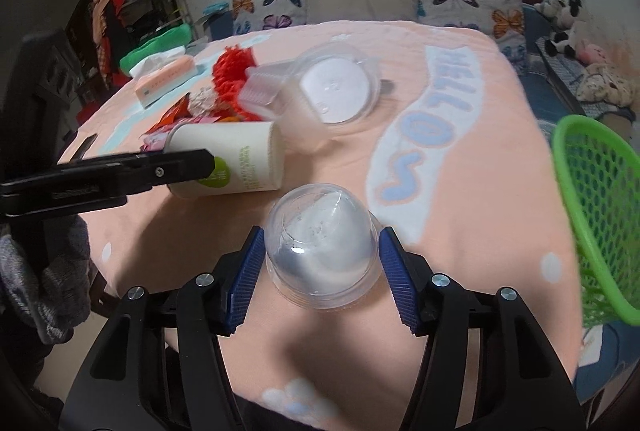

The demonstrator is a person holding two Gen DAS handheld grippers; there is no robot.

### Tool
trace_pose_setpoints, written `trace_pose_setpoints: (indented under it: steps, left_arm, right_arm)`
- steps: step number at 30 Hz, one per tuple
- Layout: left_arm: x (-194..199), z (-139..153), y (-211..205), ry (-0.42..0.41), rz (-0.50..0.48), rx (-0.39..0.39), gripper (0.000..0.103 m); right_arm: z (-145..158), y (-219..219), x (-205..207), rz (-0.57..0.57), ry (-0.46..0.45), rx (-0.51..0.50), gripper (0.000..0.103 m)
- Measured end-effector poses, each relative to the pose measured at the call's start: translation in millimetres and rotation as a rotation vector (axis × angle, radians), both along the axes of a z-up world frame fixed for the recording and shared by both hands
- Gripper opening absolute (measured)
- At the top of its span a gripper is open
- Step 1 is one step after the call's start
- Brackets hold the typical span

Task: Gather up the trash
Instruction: 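Grasp the clear dome lid with the right tool while the left tool grasps the paper cup, then carry the dome lid and paper cup over the green basket and release both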

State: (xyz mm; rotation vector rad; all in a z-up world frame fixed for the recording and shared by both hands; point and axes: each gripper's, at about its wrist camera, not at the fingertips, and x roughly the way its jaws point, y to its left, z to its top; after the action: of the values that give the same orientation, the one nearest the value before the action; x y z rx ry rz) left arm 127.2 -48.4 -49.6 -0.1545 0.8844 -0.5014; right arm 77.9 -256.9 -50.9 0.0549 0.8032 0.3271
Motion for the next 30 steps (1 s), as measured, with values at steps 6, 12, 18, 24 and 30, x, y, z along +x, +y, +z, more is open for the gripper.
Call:
trace_pose_setpoints:
  steps: [6, 12, 18, 24, 30]
  left_arm:
    - [-3, -3, -10, 0.006, -0.036, -0.025, 0.017]
    - [-13, 0, -18, 0.005, -0.072, -0.040, 0.003]
    - [-25, 12, -24, 0.001, -0.122, -0.058, 0.003]
    - [-37, 32, -35, -0.022, -0.188, -0.097, 0.003]
    - [-38, 53, -62, -0.054, -0.260, -0.108, 0.003]
  right_arm:
    - [9, -25, -9, -0.062, -0.019, 0.015, 0.059]
    - [14, -50, -17, -0.124, -0.027, 0.029, 0.059]
    - [21, -86, -23, -0.219, -0.045, 0.053, 0.059]
    - [25, -132, -23, -0.333, -0.062, 0.043, 0.059]
    - [16, -190, -14, -0.462, -0.029, 0.028, 0.059]
